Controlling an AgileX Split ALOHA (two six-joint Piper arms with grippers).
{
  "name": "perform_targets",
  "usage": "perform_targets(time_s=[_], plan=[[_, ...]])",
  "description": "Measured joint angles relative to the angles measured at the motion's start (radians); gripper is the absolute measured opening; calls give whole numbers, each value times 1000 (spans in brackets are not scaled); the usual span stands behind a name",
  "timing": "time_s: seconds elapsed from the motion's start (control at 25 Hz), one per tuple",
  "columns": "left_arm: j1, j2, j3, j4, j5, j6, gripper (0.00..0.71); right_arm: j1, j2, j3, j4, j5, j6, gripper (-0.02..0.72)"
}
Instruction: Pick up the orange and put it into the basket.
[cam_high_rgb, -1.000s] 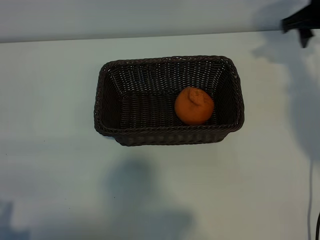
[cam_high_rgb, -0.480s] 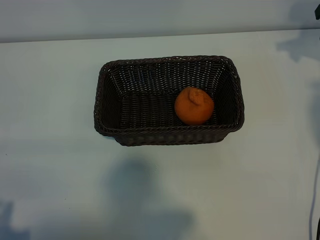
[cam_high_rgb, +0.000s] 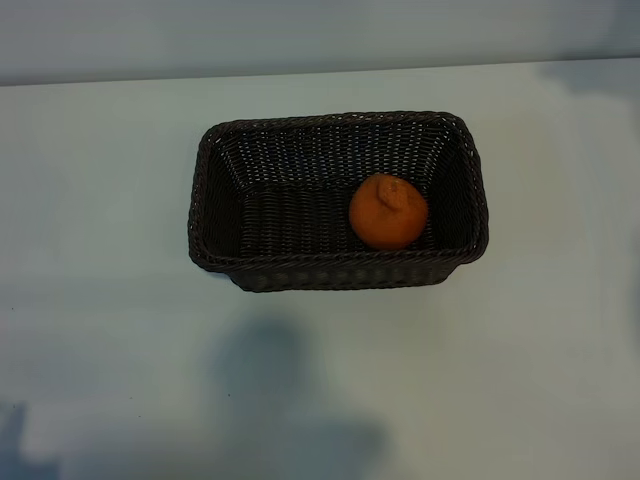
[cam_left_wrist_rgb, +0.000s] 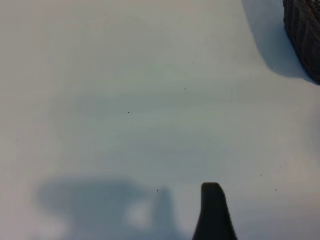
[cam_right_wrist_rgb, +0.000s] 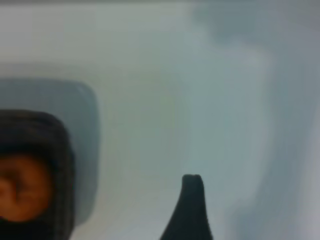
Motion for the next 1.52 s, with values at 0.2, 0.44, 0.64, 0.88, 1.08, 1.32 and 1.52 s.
perform_targets(time_s=[0.2,0.44,0.64,0.88,1.08,1.32,1.52], plan=[[0,0,0,0,0,0,509,0,-230,53,-1,1,-4,597],[0,0,0,0,0,0,509,0,-522,138,-3,2,-5,597],[0,0,0,0,0,0,509,45,-791,259,-58,-7,3,595],[0,0,0,0,0,0,509,105,-1030,449,-186,-7,45,595],[0,0,0,0,0,0,509,106,-1163,554,-202,-7,75,595],[0,0,0,0,0,0,509,106,-1272,665,-163,-13,81,595],[0,0,0,0,0,0,509,106,-1410,780,-156,-14,81,595]])
